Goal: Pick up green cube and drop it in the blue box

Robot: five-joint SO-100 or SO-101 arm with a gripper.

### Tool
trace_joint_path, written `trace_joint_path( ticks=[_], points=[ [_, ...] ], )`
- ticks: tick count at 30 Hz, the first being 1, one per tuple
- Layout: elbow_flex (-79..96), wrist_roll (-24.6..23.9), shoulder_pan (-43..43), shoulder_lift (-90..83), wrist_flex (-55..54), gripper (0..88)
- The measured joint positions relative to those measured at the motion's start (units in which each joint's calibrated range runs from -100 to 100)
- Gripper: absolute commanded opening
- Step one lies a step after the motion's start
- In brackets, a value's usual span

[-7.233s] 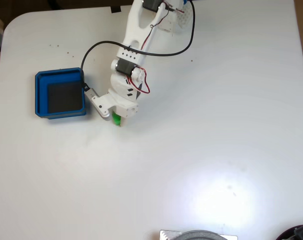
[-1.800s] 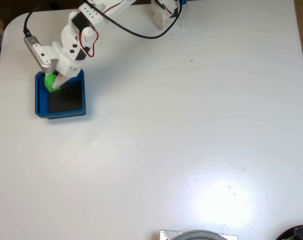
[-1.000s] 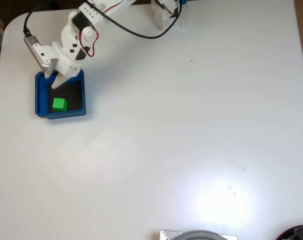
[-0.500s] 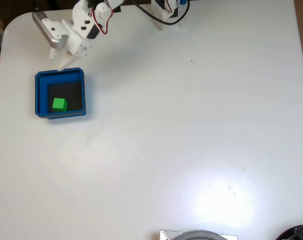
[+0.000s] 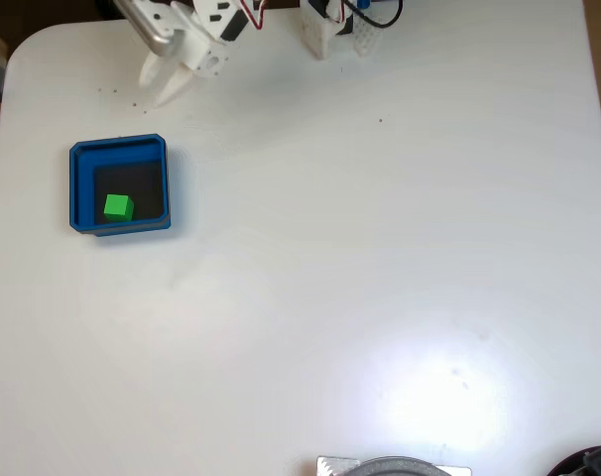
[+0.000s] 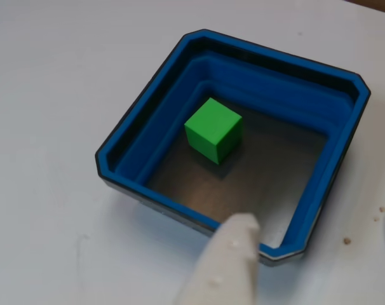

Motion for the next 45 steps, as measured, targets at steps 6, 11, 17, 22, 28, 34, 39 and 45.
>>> trace_joint_path(
  ticks=[6,11,17,22,28,34,39,45],
  points=[
    [9.66,0.0,0.0,-11.53,0.0,9.4],
    [17.81,0.0,0.0,-22.14,0.0,7.1],
    [28.1,0.0,0.0,-34.84,0.0,5.3],
    [35.97,0.0,0.0,-43.44,0.0,2.6],
    [42.86,0.0,0.0,-50.04,0.0,2.3],
    [47.43,0.0,0.0,-53.38,0.0,2.3],
    [51.54,0.0,-1.21,-56.56,0.0,2.3],
    [55.84,0.0,-3.27,-60.99,0.0,2.3]
  ],
)
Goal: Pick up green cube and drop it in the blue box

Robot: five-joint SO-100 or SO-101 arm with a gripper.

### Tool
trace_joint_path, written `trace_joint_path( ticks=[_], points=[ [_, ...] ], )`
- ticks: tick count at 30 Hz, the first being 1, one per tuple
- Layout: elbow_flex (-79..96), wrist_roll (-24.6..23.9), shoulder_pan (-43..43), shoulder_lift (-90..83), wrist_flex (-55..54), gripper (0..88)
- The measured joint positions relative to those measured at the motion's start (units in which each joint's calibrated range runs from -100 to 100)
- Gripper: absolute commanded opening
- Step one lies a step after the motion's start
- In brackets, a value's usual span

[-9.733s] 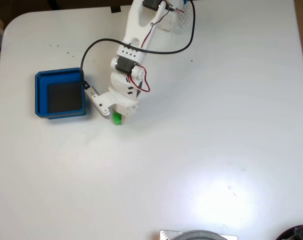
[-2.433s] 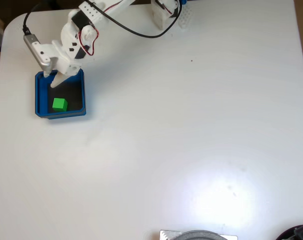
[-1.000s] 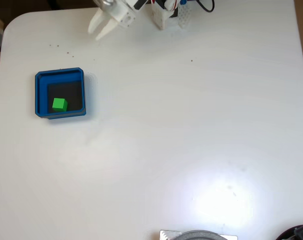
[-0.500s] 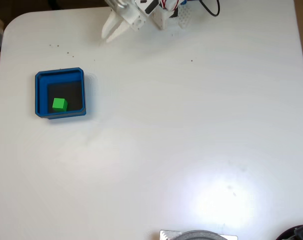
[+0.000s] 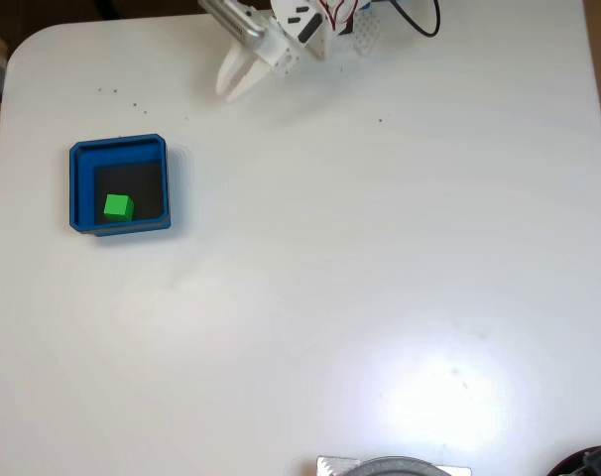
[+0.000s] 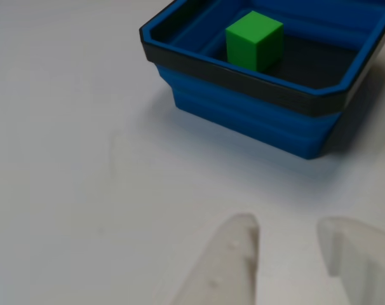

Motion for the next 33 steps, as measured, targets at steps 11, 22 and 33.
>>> trace_joint_path(
  ticks=[11,22,33],
  points=[
    [2.24,0.0,-8.6,-3.09,0.0,2.4],
    [2.24,0.0,-25.81,-3.09,0.0,2.4],
    [2.24,0.0,-37.26,-3.09,0.0,2.4]
  ],
)
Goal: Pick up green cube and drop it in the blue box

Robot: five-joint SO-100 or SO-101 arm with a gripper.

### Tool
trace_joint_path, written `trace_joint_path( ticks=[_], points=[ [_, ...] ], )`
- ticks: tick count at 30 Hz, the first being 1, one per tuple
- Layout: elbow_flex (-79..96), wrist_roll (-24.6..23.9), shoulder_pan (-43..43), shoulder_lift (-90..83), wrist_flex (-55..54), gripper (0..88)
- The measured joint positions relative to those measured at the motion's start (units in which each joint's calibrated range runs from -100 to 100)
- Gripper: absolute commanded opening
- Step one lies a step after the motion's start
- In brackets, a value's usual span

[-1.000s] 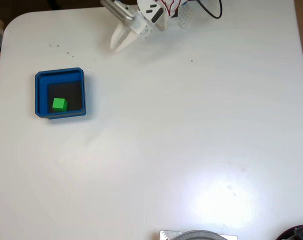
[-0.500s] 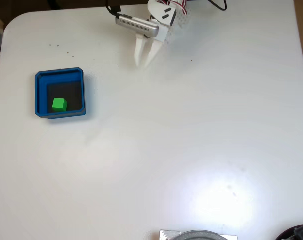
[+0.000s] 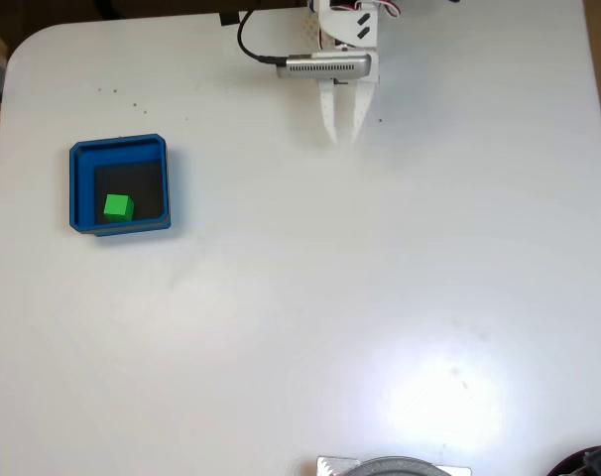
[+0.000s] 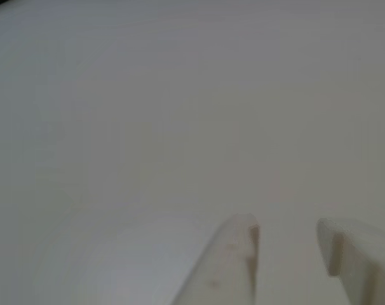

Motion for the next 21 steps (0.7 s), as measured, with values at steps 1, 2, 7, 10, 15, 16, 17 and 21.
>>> trace_joint_path(
  ticks=[1,2,7,10,15,16,17,21],
  points=[
    [0.0,0.0,-0.85,0.0,0.0,2.4],
    [0.0,0.0,-1.64,0.0,0.0,2.4],
    [0.0,0.0,-4.91,0.0,0.0,2.4],
    [0.0,0.0,-6.26,0.0,0.0,2.4],
    [0.0,0.0,-7.32,0.0,0.0,2.5],
    [0.0,0.0,-7.32,0.0,0.0,2.5],
    [0.0,0.0,-7.32,0.0,0.0,2.5],
    [0.0,0.0,-7.32,0.0,0.0,2.5]
  ],
)
